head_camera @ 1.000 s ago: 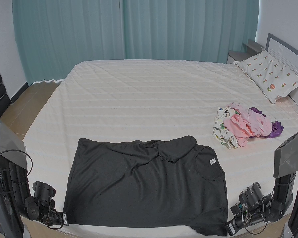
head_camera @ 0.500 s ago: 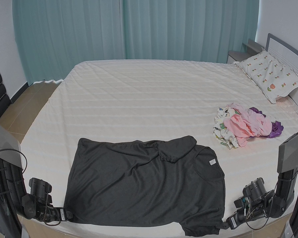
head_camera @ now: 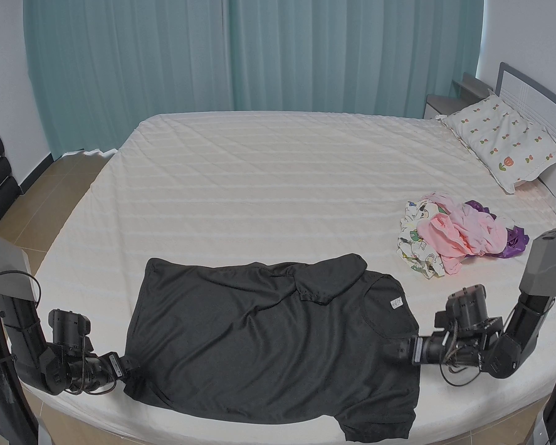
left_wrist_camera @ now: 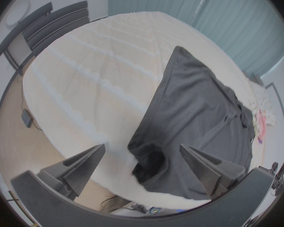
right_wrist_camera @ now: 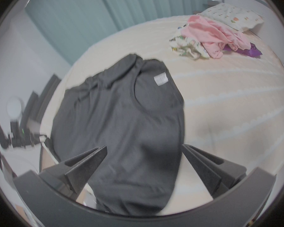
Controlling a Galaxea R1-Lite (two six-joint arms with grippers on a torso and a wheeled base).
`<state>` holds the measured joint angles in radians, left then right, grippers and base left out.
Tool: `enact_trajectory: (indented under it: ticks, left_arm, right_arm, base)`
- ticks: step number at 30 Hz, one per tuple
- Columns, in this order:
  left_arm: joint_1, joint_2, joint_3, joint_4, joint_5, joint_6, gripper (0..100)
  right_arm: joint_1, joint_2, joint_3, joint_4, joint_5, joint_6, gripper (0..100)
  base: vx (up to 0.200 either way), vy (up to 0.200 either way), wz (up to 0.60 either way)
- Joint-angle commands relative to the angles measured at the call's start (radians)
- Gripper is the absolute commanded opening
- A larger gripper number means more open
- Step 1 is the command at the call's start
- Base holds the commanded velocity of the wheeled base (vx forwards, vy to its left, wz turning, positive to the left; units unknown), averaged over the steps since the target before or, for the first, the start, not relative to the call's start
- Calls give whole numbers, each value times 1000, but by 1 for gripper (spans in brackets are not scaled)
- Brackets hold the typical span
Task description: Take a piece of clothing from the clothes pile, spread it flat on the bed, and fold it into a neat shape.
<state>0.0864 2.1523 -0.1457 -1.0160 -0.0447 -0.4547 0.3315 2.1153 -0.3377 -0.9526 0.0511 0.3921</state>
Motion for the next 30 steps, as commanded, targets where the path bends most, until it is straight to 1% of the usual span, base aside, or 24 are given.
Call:
enact_trajectory:
  ticks: [1,2,3,4,5,6,9,11,15,16,17,21,26,30]
  left_arm:
    - [-22,31,-64,-81,-83,-165,100]
    - [-22,31,-64,-81,-83,-165,100]
    - [-30,38,-64,-122,-92,-206,100]
    - [-34,47,-63,-138,-92,-213,100]
    - [-34,47,-63,-138,-92,-213,100]
    - [-43,77,-58,-167,-89,-219,100]
    - [-53,106,-57,-194,-86,-223,100]
    - [-53,112,-57,-216,-87,-234,100]
    - [-59,126,-49,-254,-84,-256,100]
    - [-59,126,-49,-254,-84,-256,100]
    - [-60,132,-48,-268,-83,-256,100]
    - [-60,136,-44,-279,-83,-259,100]
    - [-60,136,-40,-280,-83,-259,100]
    - [-60,136,-40,-280,-83,-259,100]
  right_arm:
    - [133,78,-299,51,-117,243,100]
    - [136,81,-307,55,-120,248,100]
    - [167,120,-409,130,-149,304,100]
    - [178,135,-455,167,-154,326,100]
    - [178,135,-455,167,-154,326,100]
    - [198,170,-567,239,-157,395,100]
    - [231,218,-704,324,-152,493,100]
    - [241,261,-768,370,-152,508,100]
    - [238,353,-917,445,-152,507,100]
    - [238,353,-917,445,-152,507,100]
    - [238,390,-995,511,-152,511,100]
    - [236,459,-1127,569,-169,514,100]
    - [241,485,-1198,650,-171,514,100]
    - [239,489,-1216,666,-178,510,100]
  base:
    - [0,0,0]
    - [0,0,0]
    - [0,0,0]
    - [0,0,0]
    - [0,0,0]
    - [0,0,0]
    - [0,0,0]
    - [0,0,0]
    - [0,0,0]
    - [0,0,0]
    - [0,0,0]
    - [0,0,0]
    - [0,0,0]
    - [0,0,0]
